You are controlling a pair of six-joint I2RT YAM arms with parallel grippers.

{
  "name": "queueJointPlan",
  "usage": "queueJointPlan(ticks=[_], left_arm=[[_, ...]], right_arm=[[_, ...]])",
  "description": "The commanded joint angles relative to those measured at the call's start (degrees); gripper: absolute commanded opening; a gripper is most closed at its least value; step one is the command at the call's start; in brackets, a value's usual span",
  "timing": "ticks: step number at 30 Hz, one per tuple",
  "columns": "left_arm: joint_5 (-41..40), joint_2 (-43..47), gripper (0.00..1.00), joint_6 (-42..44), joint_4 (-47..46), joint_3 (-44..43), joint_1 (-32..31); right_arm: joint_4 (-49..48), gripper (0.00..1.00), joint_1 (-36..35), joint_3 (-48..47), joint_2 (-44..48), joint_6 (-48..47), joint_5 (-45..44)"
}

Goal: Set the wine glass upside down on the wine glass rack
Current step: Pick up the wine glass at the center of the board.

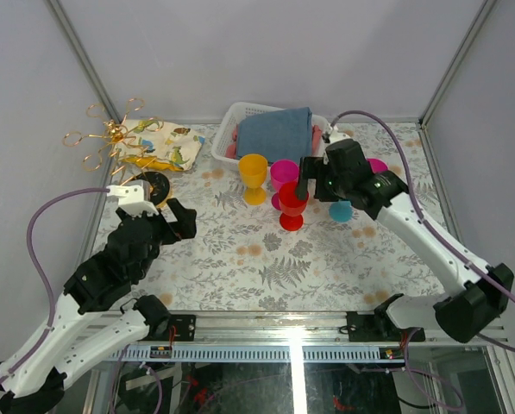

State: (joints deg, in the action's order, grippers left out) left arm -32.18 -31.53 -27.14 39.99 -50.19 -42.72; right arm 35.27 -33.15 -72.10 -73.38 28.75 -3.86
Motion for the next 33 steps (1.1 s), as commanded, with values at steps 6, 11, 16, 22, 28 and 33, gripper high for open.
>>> queueJointPlan(ticks=[6, 11, 16, 22, 28, 33], left_arm=[[-2.42, 0.68, 1.0, -0.44, -0.71, 0.8, -0.37], [-2.89, 0.85, 1.0, -0.93, -0.28, 0.88, -0.37], [-3.02, 1.03, 1.0, -1.04, -0.2, 0.8, -0.35], [-2.88, 0.84, 0.99, -1.0, -0.26, 0.89, -0.37], [-2.77, 0.31, 1.0, -0.92, -0.26, 0.8, -0.37], [-2.96, 0.15, 1.0, -0.95, -0.17, 0.84, -0.35]], right_arm=[[6.68, 1.0, -1.48, -17.24, -12.06, -0.56, -6.79], [6.26, 1.0, -1.48, -19.57, -13.26, -2.38, -8.61], [-1.06, 0.99, -1.4, -12.96, -9.82, -8.8, -12.31], [0.17, 1.0, -1.47, -13.62, -10.2, -10.84, -6.73], [-2.05, 1.0, -3.99, -14.17, -11.59, -8.15, -8.0], [-2.23, 1.0, -7.09, -15.66, -14.84, -6.93, -10.26]])
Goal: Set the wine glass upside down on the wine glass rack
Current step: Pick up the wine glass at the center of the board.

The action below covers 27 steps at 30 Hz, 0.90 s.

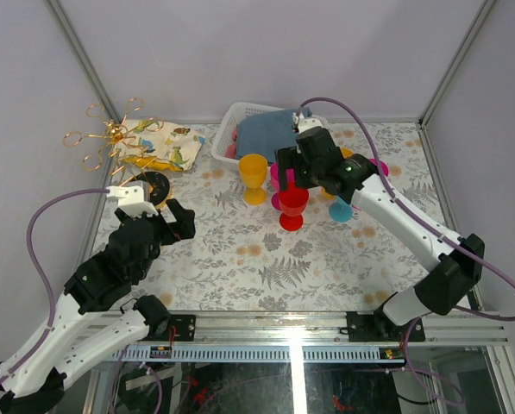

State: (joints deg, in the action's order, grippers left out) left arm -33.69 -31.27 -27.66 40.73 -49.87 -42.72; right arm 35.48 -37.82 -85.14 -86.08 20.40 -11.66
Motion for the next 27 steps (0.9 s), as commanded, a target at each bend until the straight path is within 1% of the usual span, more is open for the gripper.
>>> queueJointPlan(ticks=[1, 10, 15, 16, 20, 27], left_arm=[[-1.53, -0.05, 1.0, -0.46, -0.88, 0.48, -0.36], [-1.38, -0.9, 1.0, -0.47, -0.93, 0.34, -0.36], [-1.52, -1.01, 1.0, -0.55, -1.0, 0.32, -0.35], [-1.55, -0.99, 0.99, -0.55, -1.0, 0.31, -0.37], [-1.4, -1.17, 1.0, -0.54, -1.0, 0.36, -0.35], [-1.52, -1.16, 1.0, -0.55, -1.01, 0.37, -0.4]], right_arm=[[-2.63, 0.99, -2.65, -2.59, -2.61, 1.54, -2.52], [-3.6, 1.0, -2.96, -3.59, -7.93, 0.02, -2.12], [-3.2, 1.0, -2.98, -4.63, -8.96, -1.49, -4.85], [-3.09, 0.99, -3.0, -4.87, -10.35, -1.83, -5.43], [-3.12, 0.99, -2.96, -5.06, -11.01, -2.87, -7.08], [-3.43, 0.99, -2.96, -5.31, -11.24, -3.22, -6.35]])
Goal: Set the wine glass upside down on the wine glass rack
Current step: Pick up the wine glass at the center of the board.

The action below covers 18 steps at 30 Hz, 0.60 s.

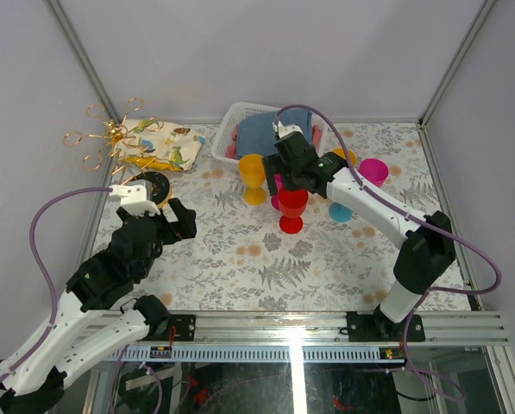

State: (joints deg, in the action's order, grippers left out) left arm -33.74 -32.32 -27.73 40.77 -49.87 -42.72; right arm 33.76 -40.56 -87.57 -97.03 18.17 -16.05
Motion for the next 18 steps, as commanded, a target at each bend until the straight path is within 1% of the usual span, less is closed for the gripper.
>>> queueJointPlan(ticks=[1, 10, 18], left_arm=[[-1.48, -0.04, 1.0, -0.42, -0.98, 0.39, -0.35], [-1.52, -0.2, 1.0, -0.49, -1.02, 0.34, -0.35], [-1.28, -0.38, 1.0, -0.4, -0.97, 0.38, -0.39]], right_arm=[[-1.57, 1.0, -0.23, -2.73, -0.53, -1.03, -1.78], [-1.23, 1.0, -0.29, -0.53, -2.11, -0.43, 1.17], [2.44, 0.99, -0.23, 0.62, -1.45, -0.17, 2.98]])
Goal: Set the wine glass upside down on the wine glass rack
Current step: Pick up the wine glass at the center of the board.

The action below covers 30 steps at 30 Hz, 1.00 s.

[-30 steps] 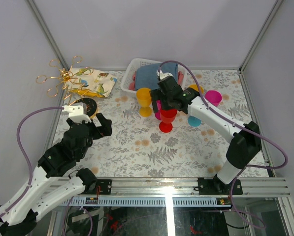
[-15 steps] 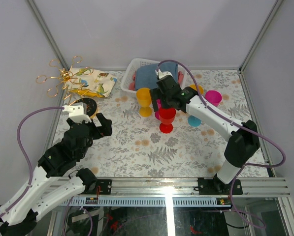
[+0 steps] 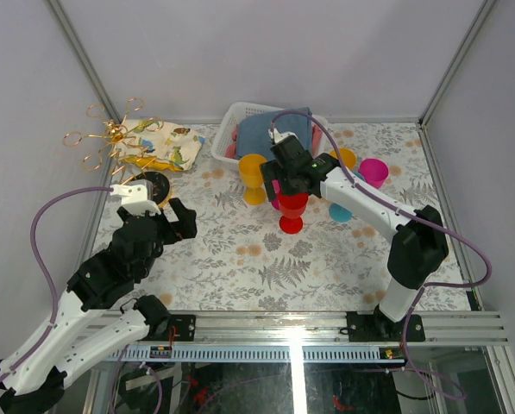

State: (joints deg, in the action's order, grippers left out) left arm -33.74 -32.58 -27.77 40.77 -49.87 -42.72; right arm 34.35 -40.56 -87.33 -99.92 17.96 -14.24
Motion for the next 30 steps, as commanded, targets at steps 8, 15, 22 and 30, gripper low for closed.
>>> queueJointPlan(ticks=[8, 15, 22, 30], left_arm=[[-1.34, -0.59, 1.0, -0.44, -1.04, 0.4, -0.37], [-1.33, -0.63, 1.0, -0.42, -1.04, 0.3, -0.35], [-1.68, -0.44, 1.0, -0.51, -1.01, 0.34, -0.35], [-2.3, 1.08, 1.0, -1.02, -0.79, 0.37, -0.35]], right_arm=[[5.41, 0.99, -0.27, 0.68, 1.82, 0.42, 2.01], [8.47, 1.0, -0.27, 1.04, 2.34, 0.28, 3.6], [8.47, 1.0, -0.31, 2.47, 2.77, -0.24, 3.56], [7.81, 0.81, -0.31, 3.81, 3.57, -0.34, 2.48]])
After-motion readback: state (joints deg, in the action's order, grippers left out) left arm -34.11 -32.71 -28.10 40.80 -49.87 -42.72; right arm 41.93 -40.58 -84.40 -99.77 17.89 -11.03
